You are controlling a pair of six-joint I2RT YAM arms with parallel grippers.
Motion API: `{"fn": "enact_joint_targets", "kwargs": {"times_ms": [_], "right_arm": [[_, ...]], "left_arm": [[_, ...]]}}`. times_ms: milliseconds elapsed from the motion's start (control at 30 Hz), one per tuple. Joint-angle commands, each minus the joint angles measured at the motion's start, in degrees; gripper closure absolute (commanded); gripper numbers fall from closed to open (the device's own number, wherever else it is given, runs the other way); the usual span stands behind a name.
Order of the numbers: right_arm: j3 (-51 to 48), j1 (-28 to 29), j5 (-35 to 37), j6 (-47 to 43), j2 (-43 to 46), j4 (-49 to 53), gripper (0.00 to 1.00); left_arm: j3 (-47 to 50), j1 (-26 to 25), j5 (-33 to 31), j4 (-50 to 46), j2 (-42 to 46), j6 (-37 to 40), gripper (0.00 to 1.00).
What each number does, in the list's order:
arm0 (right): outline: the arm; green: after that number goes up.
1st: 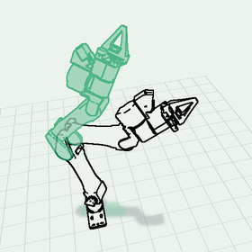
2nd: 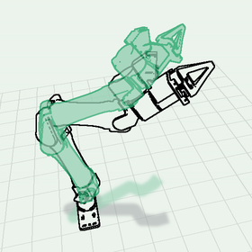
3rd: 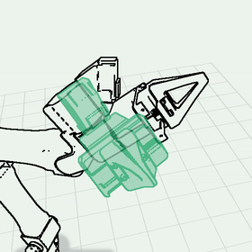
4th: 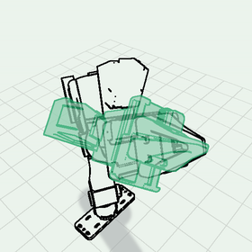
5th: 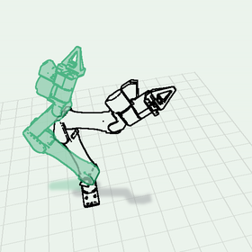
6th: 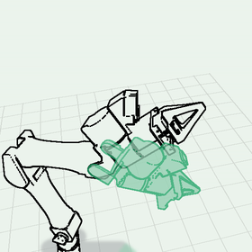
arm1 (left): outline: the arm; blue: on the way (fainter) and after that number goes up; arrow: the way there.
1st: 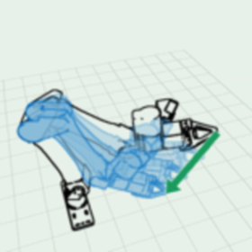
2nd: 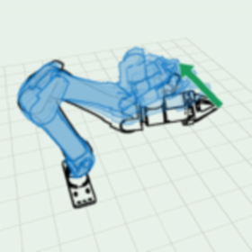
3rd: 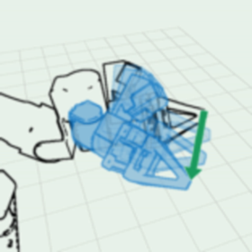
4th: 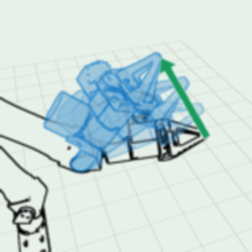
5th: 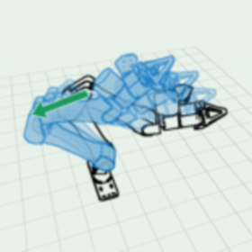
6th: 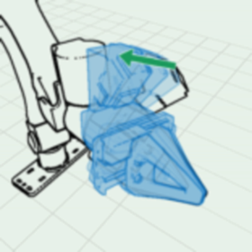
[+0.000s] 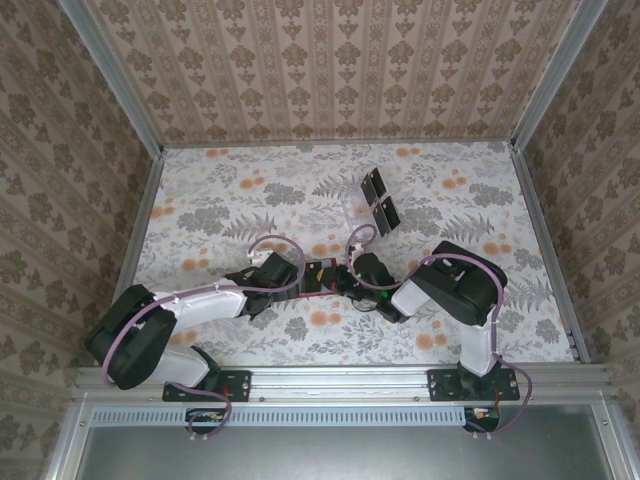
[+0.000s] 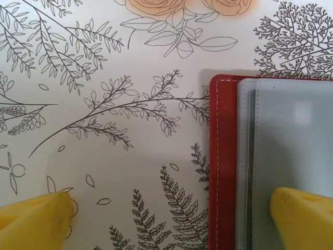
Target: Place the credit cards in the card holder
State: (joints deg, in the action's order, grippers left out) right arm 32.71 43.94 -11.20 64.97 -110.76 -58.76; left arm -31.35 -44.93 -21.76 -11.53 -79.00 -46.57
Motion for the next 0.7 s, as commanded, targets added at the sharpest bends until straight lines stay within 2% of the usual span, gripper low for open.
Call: {"fn": "enact_joint_targets", "kwargs": {"times_ms": [0, 333, 667], "right_arm": [[1.11, 1.07, -2.25, 0.18, -1.86, 2.66, 1.00], [3.69, 1.96, -3.04, 0.23, -3.75, 5.07, 1.00], [8.10, 3.18, -4.88, -1.44, -5.05, 12.08, 1.00]], "left_arm": [[2.18, -0.09, -0.30, -4.65, -0.71, -0.09, 0.00], [2.17, -0.11, -0.05, -4.48, -0.71, -0.02, 0.00], [1.92, -0.26, 0.22, -4.60, -0.26, -0.10, 0.00]]}}
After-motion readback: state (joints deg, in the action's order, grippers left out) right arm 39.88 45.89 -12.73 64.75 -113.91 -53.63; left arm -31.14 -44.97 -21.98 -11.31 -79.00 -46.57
